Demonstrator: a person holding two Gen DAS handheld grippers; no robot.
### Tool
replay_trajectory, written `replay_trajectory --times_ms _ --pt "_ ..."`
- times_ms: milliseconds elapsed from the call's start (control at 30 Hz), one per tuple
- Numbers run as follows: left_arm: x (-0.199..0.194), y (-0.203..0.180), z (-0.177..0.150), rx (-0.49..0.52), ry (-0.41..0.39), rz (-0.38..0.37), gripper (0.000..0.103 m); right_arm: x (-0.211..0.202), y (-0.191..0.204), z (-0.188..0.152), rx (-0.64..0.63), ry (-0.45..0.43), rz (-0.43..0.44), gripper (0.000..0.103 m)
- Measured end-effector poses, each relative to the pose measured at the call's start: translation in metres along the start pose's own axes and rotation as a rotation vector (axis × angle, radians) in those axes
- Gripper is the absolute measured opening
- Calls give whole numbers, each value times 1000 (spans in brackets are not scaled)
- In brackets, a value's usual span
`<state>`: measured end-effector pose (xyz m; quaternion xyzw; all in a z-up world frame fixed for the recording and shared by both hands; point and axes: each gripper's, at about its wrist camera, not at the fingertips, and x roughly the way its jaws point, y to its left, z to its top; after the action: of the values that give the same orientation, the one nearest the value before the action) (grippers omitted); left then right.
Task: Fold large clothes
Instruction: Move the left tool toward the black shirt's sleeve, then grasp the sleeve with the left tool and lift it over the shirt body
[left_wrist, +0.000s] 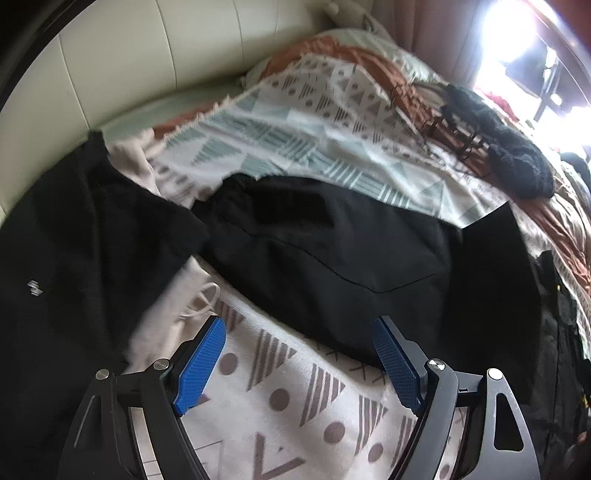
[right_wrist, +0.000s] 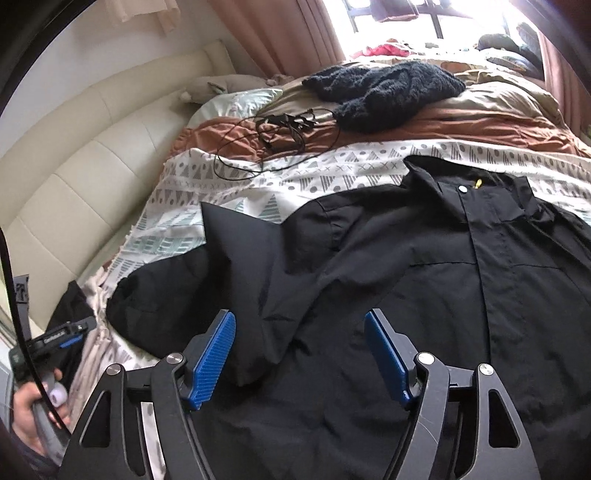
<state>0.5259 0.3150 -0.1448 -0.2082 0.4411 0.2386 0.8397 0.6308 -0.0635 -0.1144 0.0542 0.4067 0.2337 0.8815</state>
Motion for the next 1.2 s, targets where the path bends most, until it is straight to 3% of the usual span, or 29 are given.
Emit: replay_trajectory --times_ms 133,233,400,433,500,567,700,900,1067,1200 --pt "23 -4 -2 -30 31 27 82 14 -14 1 40 17 0 69" --pt "42 -3 -1 -68 71 51 69 25 -23 1 69 26 15 69" --pt "62 -3 4 -121 83 79 67 36 -33 -1 119 32 42 65" --pt "63 -2 6 -130 74 87 62 37 -35 -2 131 36 46 64" --pt "65 -4 12 -131 65 106 16 40 -39 -3 141 42 53 59" --pt "63 -5 18 -145 79 89 5 40 -40 -4 146 46 63 54" --pt "30 -20 34 -84 -1 86 2 39 -42 -4 161 49 92 48" --pt "-40 -54 64 1 -137 35 2 38 -46 -3 190 48 130 46" --pt "-102 -97 84 88 -253 -18 1 46 -52 -5 233 68 172 38" --pt "-146 -138 96 155 -324 -71 1 45 -54 -6 252 75 191 37"
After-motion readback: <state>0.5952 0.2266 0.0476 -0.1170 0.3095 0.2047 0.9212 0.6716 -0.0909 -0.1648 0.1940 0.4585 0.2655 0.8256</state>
